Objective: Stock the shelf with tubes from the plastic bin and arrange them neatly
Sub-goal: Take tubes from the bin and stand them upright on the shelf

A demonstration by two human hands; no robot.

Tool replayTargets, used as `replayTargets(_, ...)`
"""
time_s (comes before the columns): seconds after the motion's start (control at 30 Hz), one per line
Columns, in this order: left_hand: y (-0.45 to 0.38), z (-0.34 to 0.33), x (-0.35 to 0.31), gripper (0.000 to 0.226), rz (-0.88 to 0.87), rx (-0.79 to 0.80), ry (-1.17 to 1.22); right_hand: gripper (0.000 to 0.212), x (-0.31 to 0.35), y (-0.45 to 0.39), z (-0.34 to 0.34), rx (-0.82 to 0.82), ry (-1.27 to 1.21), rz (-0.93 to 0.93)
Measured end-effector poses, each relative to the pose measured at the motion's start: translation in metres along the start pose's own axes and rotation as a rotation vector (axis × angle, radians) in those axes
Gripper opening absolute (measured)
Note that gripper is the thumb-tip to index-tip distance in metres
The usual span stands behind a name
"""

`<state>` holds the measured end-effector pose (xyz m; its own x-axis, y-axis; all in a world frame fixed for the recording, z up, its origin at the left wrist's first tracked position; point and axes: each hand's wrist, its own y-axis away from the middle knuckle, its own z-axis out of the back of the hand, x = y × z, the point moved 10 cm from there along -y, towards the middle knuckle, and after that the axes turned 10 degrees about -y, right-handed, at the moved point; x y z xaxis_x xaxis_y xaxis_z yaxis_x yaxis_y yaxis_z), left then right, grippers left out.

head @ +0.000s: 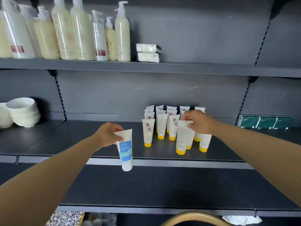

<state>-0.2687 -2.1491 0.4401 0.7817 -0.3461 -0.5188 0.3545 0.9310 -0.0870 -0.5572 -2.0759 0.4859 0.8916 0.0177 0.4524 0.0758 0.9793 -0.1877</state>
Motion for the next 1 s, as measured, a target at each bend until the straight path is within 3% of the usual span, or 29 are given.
replayTargets(0.2, -0.052, 0.006, 0.014, 0.012, -0.003, 0.005, 0.047, 0.031, -0.01, -0.052, -0.016, -0.031, 0.052, -0.046)
replayTargets(0.63, -0.136, -0.003, 0.021, 0.013, -0.063, 0.071, 0.085, 0.036, -0.048, -0.105, -0.059, 0.106, 0.18, -0.186)
replayTargets(1.0, -0.176, -0.013, 0.024, 0.013, -0.083, 0.083, 0.111, 0.027, -0.058, -0.12, -0.074, 0.252, 0.331, -0.207)
